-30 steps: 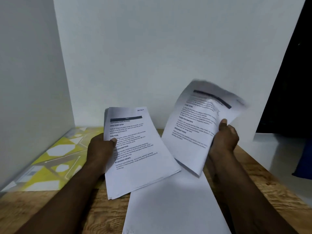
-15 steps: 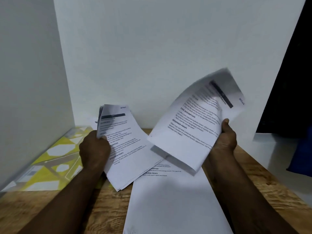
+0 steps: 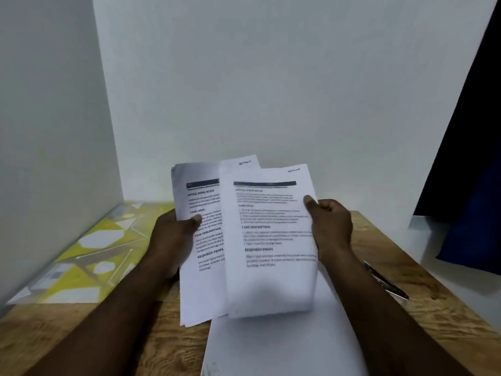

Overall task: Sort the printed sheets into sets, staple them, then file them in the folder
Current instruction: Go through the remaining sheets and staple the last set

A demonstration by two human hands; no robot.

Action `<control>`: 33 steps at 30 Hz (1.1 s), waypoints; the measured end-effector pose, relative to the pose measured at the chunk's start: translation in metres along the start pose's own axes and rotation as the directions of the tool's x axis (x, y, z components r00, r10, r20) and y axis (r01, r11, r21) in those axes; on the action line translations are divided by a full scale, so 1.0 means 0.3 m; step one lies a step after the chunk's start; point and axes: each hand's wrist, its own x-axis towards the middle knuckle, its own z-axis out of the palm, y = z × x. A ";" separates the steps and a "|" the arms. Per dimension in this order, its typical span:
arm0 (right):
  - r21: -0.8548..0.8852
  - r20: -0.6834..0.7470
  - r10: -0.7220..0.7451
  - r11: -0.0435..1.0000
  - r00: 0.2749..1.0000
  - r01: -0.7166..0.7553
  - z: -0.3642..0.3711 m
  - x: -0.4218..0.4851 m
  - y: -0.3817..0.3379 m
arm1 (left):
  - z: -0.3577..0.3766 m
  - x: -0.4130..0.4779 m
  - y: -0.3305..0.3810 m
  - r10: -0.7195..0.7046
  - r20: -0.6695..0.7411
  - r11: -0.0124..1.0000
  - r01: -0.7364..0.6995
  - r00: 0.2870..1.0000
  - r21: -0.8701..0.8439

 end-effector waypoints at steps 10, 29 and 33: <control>0.040 0.168 -0.011 0.999 0.986 0.005 0.043 -0.042 0.014 | 0.044 -0.081 0.046 -0.052 0.209 0.997 0.039 0.977 0.069; -0.063 0.211 0.059 0.997 0.976 -0.047 0.061 -0.088 -0.003 | 0.067 -0.088 0.036 -0.048 0.158 0.992 0.066 0.986 -0.110; -0.096 0.186 0.036 0.995 0.982 -0.019 0.063 -0.091 -0.004 | 0.079 -0.085 0.047 -0.046 0.259 0.966 0.109 0.965 -0.232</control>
